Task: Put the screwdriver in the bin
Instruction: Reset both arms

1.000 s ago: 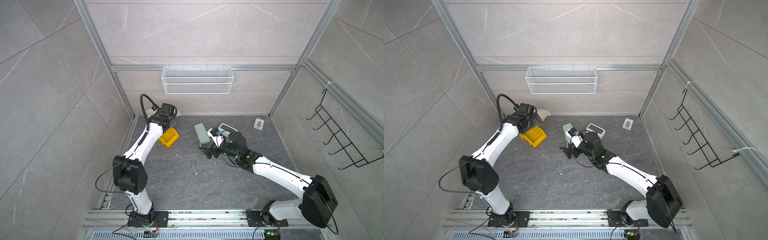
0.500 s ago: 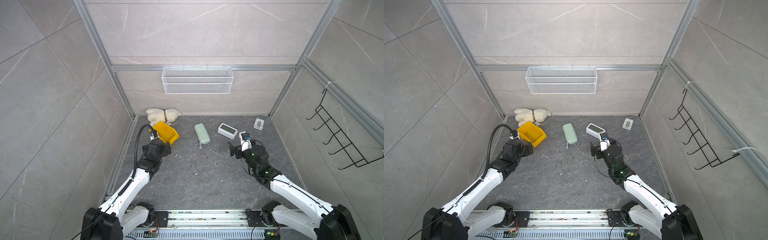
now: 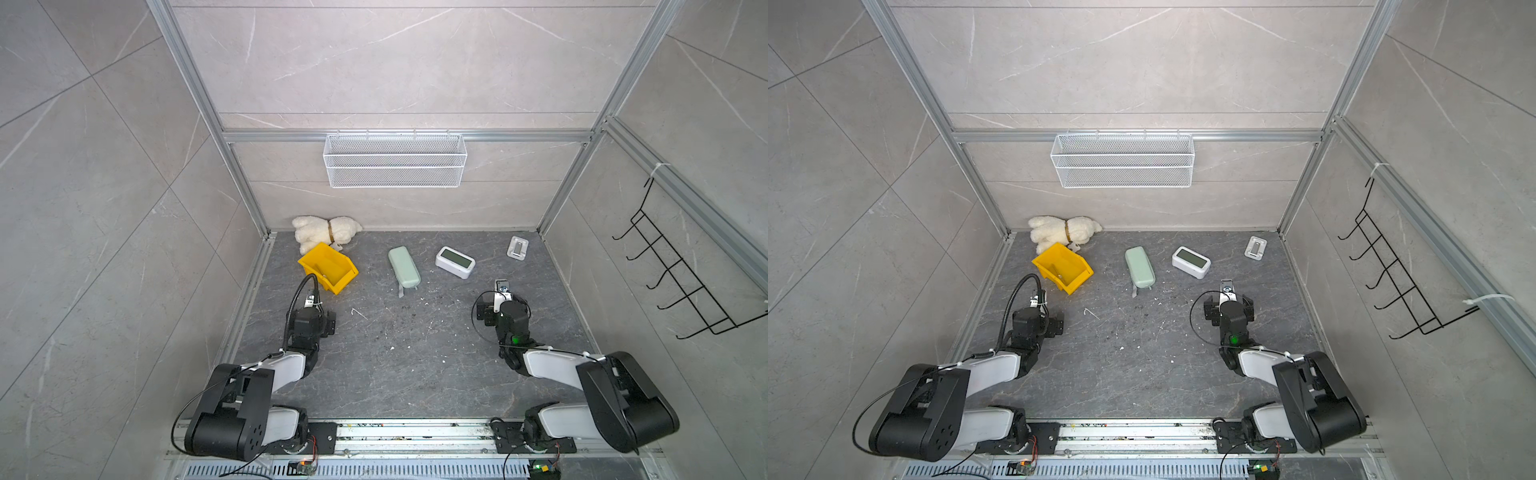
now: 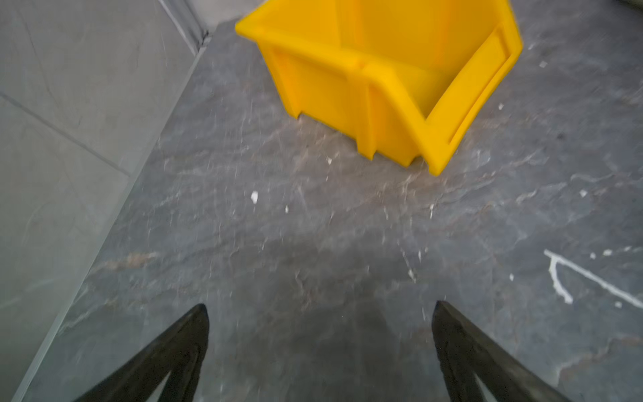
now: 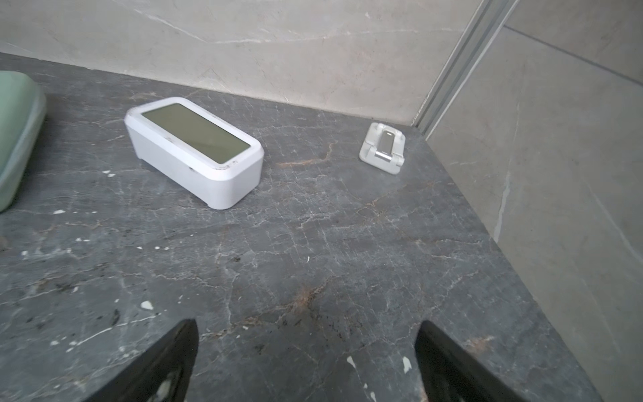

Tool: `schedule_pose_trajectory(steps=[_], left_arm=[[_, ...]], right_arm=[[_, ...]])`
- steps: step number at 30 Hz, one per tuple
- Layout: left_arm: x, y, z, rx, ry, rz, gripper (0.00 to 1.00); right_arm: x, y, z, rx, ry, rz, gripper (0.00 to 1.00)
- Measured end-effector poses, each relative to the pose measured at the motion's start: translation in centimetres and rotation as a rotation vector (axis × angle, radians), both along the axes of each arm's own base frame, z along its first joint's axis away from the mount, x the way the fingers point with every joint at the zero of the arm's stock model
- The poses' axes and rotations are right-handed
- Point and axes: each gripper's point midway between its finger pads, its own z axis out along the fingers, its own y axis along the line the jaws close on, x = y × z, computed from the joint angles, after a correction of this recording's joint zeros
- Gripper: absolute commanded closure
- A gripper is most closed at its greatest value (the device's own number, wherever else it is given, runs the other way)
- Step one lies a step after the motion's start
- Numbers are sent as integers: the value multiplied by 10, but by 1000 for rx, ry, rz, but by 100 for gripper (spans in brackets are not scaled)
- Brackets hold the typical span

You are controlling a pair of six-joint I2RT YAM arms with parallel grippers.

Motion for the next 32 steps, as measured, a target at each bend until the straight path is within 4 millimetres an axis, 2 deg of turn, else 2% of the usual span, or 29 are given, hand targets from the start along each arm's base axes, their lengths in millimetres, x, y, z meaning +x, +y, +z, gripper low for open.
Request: schedule_pose_trajectory(steps=[4, 8, 11, 32], left_arm=[[13, 8, 1, -35, -32, 0, 0], [23, 28, 7, -101, -90, 32, 0], [25, 37, -5, -146, -58, 49, 0], [29, 34, -2, -217, -66, 30, 0]], right_arm=[[5, -9, -9, 43, 4, -7, 1], [13, -15, -9, 89, -27, 4, 1], [14, -11, -12, 110, -15, 32, 1], [16, -6, -13, 134, -7, 70, 1]])
